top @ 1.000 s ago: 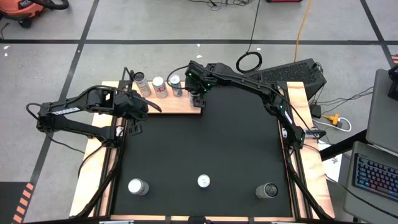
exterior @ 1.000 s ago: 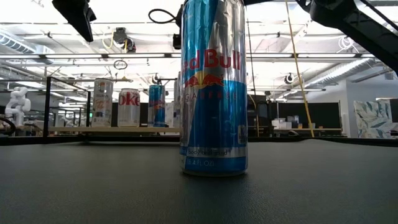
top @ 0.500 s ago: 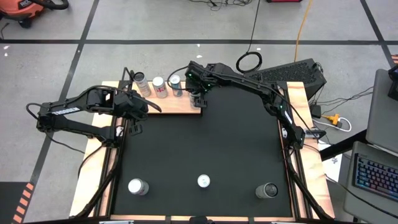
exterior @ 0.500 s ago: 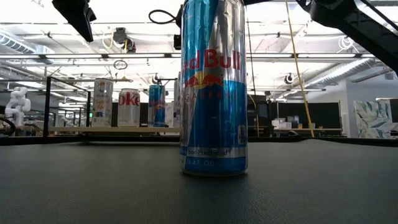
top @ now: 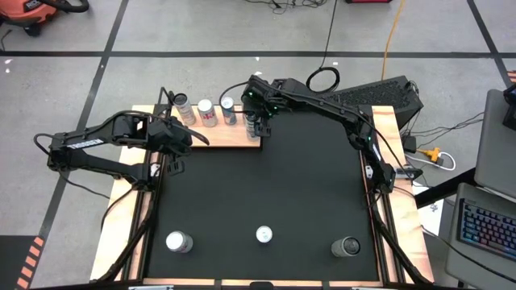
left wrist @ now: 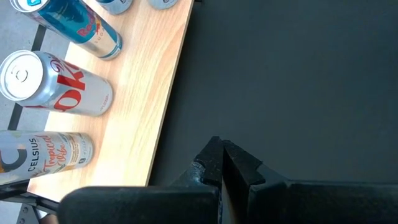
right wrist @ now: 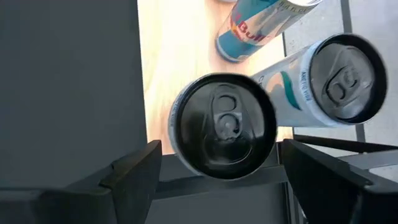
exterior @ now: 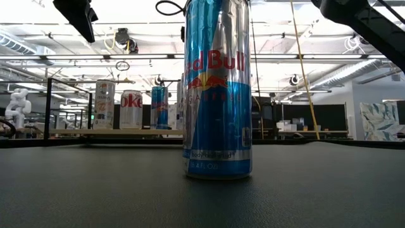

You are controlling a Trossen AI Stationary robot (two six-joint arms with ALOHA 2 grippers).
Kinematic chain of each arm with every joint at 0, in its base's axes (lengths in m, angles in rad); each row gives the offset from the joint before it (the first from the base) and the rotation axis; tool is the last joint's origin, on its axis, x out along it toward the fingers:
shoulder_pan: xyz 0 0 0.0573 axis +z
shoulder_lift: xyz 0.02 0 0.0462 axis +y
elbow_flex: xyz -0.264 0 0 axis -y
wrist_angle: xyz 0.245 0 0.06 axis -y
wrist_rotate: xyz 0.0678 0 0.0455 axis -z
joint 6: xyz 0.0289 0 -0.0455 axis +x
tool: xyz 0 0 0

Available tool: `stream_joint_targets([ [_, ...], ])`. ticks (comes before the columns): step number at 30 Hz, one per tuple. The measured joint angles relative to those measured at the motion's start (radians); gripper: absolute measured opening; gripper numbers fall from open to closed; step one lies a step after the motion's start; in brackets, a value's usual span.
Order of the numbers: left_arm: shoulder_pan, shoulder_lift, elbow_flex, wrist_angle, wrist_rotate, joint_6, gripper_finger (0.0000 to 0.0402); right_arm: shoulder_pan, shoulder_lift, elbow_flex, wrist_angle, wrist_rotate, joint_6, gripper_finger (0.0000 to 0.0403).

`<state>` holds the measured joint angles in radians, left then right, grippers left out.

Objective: Place canned beverage on shelf
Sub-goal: Align the white and blue soda can with the other white and blue soda can on the shelf

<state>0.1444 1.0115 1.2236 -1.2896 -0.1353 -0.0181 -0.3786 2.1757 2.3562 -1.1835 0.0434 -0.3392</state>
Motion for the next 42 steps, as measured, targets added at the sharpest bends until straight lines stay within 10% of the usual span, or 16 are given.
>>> stream_joint_targets([
  [42, 0.000, 0.000, 0.000, 0.001, 0.000, 0.027, 0.0008, -0.001, 0.008, 0.000, 0.098, -0.049, 0.013, 0.0239],
])
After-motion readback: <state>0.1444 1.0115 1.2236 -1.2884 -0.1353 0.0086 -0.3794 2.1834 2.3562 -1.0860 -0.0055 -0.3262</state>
